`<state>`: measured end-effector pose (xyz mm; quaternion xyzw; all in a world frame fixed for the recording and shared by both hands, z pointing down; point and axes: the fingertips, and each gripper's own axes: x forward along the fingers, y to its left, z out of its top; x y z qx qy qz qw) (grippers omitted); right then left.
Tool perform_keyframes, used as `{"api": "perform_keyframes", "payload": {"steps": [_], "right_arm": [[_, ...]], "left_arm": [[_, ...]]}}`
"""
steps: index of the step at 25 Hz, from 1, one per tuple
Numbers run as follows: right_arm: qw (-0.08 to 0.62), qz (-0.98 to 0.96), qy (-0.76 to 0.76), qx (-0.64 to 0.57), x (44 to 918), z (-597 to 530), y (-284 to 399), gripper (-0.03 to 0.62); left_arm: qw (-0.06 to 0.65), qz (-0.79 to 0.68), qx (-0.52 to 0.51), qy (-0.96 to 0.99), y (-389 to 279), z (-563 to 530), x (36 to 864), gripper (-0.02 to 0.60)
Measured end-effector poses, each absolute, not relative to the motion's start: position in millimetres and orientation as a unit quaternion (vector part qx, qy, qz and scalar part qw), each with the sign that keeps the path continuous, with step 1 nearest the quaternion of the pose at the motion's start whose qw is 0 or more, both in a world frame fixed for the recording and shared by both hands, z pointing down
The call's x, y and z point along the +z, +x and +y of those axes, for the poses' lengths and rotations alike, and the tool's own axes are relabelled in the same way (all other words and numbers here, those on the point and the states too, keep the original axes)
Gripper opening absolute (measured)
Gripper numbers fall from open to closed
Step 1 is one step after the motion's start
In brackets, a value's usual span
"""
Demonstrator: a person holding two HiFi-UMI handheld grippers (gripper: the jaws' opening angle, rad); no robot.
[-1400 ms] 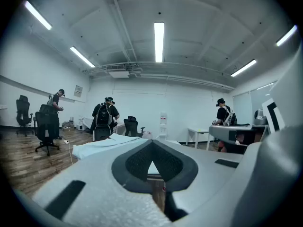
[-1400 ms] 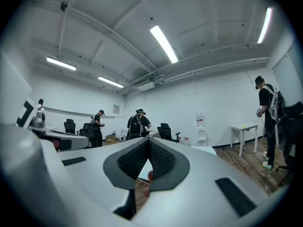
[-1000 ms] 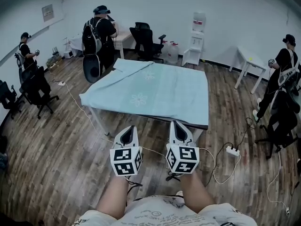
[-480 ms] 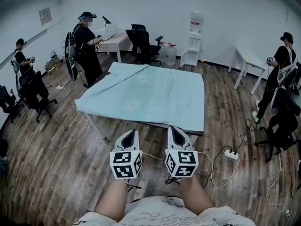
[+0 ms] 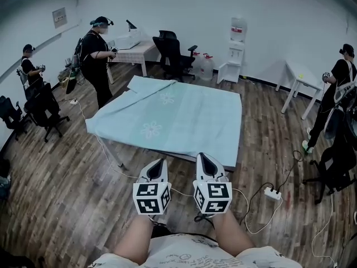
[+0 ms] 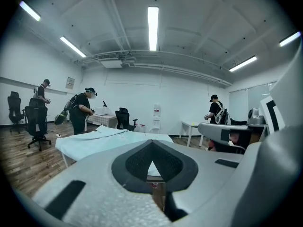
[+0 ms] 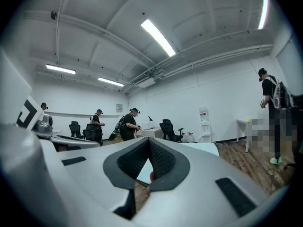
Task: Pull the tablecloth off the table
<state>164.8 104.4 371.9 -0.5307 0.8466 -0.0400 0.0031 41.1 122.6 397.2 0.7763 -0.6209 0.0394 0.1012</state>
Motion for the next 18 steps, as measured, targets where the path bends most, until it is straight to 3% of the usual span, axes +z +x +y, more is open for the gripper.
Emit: {"api": "perform_keyframes", "payload": {"steps": [18], "right_arm": [[-0.021, 0.824, -0.565, -0.028, 396.2, -26.0, 152.6, 0.011]], "left_arm": [[0.112, -0.592, 0.020, 0.798, 26.2, -21.0, 415.0, 0.008]]}}
